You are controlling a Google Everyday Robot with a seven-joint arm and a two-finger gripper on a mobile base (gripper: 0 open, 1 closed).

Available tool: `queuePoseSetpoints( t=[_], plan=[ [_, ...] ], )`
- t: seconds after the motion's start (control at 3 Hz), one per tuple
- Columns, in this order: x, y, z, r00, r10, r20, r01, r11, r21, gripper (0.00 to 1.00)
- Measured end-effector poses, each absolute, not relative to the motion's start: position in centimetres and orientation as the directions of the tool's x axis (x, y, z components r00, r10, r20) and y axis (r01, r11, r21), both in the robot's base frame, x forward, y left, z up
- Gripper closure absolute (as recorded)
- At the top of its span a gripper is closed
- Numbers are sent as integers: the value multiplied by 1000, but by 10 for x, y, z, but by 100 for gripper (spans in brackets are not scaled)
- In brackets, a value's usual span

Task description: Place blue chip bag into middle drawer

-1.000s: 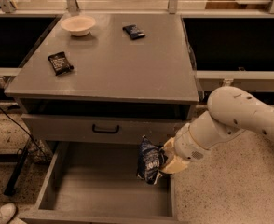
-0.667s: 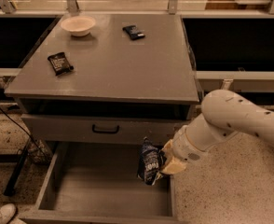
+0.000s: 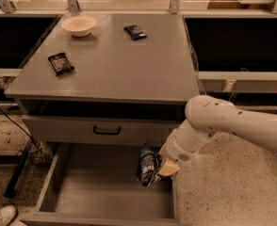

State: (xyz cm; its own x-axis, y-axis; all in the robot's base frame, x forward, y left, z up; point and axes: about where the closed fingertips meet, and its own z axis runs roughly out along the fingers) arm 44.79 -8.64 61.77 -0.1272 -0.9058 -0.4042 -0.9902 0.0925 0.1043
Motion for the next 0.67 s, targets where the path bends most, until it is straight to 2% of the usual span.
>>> queuePoseSetpoints(
  t=[0.67],
  plan=[
    [446,-88,588,-160,-889,-429,-983,105,150,100]
  ],
)
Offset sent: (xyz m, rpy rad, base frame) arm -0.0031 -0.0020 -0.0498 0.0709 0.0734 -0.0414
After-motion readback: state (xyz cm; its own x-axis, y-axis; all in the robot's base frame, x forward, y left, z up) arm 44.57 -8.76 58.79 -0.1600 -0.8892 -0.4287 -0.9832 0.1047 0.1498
